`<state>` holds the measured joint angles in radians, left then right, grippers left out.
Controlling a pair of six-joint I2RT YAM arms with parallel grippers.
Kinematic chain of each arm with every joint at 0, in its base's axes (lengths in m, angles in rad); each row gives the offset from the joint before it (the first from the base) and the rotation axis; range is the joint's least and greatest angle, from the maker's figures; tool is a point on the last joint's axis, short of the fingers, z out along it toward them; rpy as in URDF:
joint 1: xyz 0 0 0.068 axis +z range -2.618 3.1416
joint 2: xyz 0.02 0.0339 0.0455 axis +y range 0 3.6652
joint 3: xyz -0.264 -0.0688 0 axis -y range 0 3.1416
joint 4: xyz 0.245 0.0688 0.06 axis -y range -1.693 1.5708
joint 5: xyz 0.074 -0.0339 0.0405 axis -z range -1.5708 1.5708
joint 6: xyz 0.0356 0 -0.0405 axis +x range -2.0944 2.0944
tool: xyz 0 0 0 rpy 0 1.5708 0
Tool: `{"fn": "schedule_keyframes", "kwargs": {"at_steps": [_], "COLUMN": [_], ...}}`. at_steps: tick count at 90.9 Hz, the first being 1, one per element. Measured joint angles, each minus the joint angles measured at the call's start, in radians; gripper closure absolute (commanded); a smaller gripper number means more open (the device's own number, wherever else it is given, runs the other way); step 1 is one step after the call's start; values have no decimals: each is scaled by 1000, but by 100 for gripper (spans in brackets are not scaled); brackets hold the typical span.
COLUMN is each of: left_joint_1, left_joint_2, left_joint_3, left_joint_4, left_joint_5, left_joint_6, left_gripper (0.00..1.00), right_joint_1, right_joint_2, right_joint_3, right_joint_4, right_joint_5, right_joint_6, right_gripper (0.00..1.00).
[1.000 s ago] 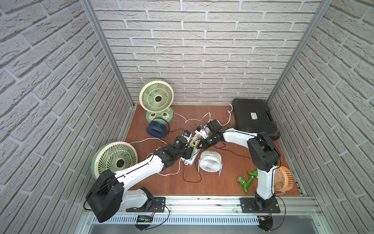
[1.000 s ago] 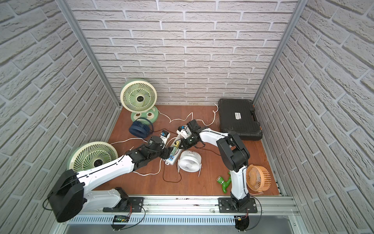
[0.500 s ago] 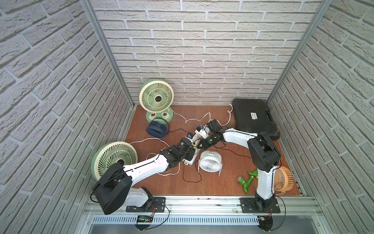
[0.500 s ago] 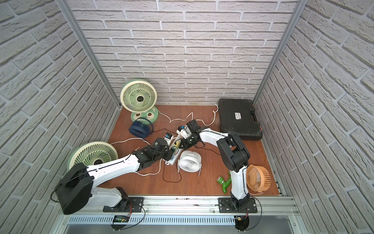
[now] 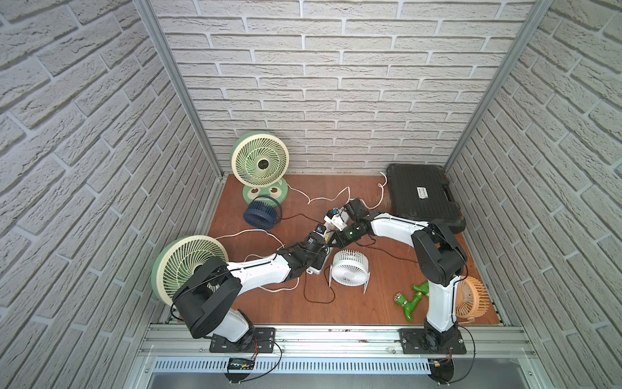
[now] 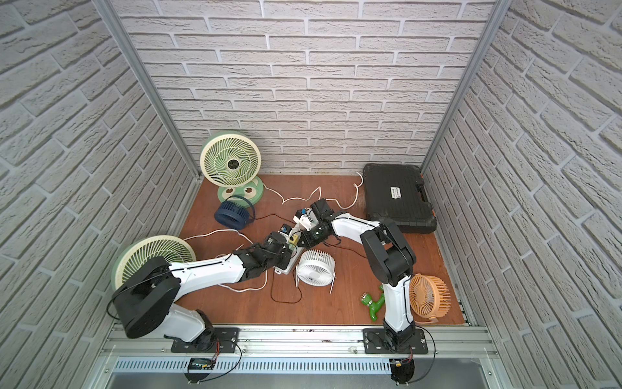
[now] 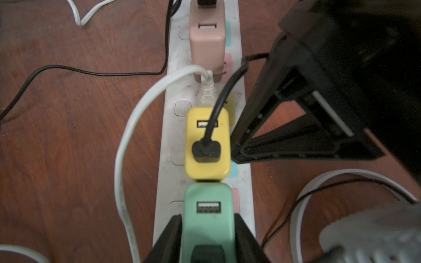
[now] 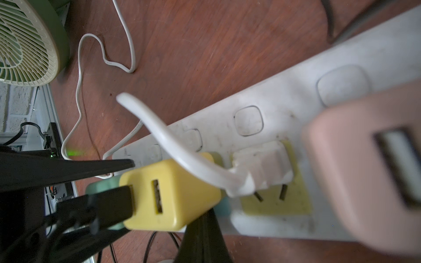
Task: Unplug the desk fan from the power strip
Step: Remove the plug from the socket.
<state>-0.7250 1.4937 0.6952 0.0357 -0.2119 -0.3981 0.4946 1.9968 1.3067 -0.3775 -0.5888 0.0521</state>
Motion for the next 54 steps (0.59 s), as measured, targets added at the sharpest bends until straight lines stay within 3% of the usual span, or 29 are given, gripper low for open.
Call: {"fn": "schedule_keyframes", "kwargs": {"at_steps": [20,41,54], "left_joint_1": [-19,-51,-103], "left_joint_2": [6,18,57], "left_joint_3": [6,21,72], "left_joint_4": [-6,-21,-77], "left_joint_5": [-39,-100,-197], "left_joint_6": [-6,-6,-7], "left_gripper": [100,100,100], "right_joint_1": [0,0,2], "right_joint_2": [0,0,-2], "right_joint_3": [0,2,9], "right_joint_4": [5,5,0], "right_joint_5": [5,18,42], "right_joint_6": [0,0,2], "right_gripper": [97,97,97]}}
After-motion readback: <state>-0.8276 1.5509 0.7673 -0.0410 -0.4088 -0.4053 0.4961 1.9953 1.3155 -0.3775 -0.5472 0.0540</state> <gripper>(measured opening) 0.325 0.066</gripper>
